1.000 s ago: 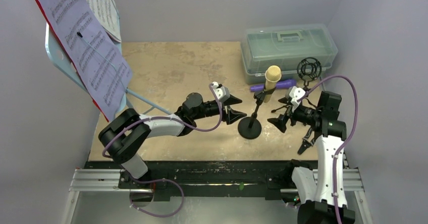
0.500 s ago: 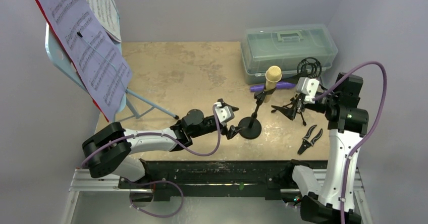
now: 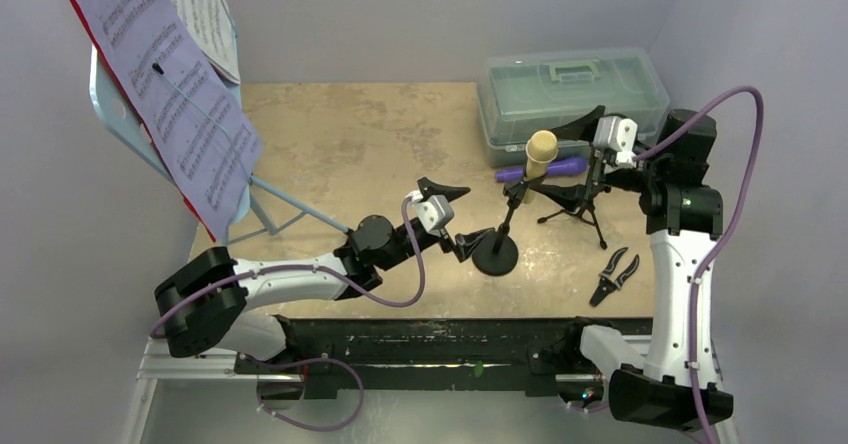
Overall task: Pack up the instrument practice props
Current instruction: Pick up the microphone from the microphone stand.
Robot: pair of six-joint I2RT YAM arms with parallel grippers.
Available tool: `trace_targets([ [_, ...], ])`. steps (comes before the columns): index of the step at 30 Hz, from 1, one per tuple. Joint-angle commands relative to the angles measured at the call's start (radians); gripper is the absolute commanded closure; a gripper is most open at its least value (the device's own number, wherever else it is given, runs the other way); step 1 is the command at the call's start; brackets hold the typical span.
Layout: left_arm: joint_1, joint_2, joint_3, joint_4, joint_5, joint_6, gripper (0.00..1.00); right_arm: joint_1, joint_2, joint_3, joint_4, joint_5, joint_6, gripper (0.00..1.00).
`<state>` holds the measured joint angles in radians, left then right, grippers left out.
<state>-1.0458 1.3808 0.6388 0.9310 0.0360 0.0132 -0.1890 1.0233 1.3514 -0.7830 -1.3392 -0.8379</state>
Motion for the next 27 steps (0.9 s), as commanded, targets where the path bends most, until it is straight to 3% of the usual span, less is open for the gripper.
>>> trace_targets([
  [1,-0.023,0.016,0.093,0.094,-0.072,-0.057,0.09,0.049,-0.008,-0.039,0.199,-0.016,0.189,0.04],
  [7,-0.072,0.058,0.149,0.111,-0.128,-0.049,0.08,0.076,0.009,-0.04,0.227,0.034,0.194,0.16],
  [21,-0.123,0.159,0.245,0.136,-0.212,0.057,0.0,0.077,-0.009,-0.072,0.309,0.072,0.261,0.71],
  [27,-0.132,0.205,0.279,0.176,-0.206,0.093,0.01,0.078,-0.008,-0.08,0.321,0.08,0.269,0.77],
])
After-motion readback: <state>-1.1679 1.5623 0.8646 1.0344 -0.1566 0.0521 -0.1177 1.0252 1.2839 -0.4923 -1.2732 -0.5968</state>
